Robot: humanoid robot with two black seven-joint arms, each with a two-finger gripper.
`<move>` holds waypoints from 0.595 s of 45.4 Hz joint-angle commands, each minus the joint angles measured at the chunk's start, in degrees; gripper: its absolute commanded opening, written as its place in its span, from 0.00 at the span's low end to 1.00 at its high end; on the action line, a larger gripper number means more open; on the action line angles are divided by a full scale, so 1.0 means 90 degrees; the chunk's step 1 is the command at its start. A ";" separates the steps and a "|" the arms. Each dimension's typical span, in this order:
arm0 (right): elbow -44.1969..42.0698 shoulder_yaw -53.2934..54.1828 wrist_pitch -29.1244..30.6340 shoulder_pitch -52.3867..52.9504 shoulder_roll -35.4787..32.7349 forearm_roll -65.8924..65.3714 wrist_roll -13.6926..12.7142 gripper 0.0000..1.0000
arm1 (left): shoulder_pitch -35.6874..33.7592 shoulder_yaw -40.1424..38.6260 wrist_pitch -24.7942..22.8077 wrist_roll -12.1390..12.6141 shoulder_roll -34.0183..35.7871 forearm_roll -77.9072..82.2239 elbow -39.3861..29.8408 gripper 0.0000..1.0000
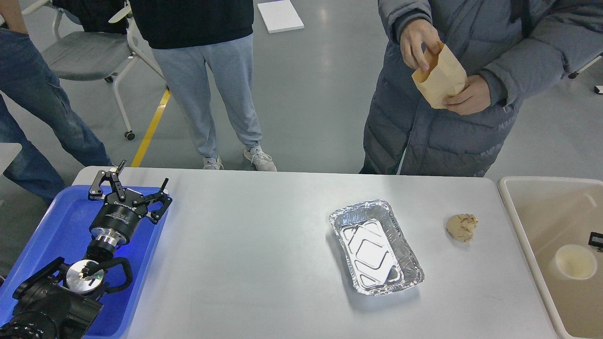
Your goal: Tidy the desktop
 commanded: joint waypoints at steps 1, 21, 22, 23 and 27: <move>0.0366 0.0304 0.0000 0.0088 -0.0275 0.0010 0.0000 0.98 | 0.0000 0.0000 0.0000 0.0006 0.0004 0.0000 0.0000 1.00; 0.1879 0.0333 0.0049 0.1582 -0.1446 0.0000 0.0000 0.99 | 0.0000 0.0000 0.0000 -0.0003 -0.0006 0.0000 0.0000 1.00; 0.1948 0.0333 0.0049 0.1679 -0.1495 0.0000 0.0000 1.00 | 0.0000 0.0000 0.0000 -0.0003 -0.0006 0.0000 0.0000 1.00; 0.2006 0.0333 0.0049 0.1787 -0.1554 -0.0010 0.0000 0.99 | 0.0000 0.0000 0.0000 -0.0003 0.0004 0.0000 0.0000 1.00; 0.2348 0.0285 0.0068 0.2382 -0.1798 -0.0039 0.0000 1.00 | 0.0000 0.0000 0.0000 -0.0003 0.0004 0.0000 0.0000 1.00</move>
